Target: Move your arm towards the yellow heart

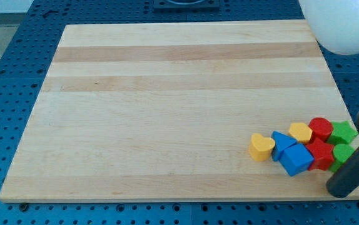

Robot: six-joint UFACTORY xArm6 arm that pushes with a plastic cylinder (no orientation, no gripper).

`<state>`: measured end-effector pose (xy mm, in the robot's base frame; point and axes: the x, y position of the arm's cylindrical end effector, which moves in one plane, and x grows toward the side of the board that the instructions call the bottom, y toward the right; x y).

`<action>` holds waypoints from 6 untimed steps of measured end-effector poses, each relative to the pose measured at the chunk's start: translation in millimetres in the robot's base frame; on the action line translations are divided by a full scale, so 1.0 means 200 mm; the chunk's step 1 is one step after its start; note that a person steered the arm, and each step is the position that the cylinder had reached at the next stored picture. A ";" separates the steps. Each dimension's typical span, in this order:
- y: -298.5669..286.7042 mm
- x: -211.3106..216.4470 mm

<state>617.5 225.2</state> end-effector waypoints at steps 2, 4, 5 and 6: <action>-0.10 0.00; -0.31 0.00; -0.48 -0.14; -0.50 -0.15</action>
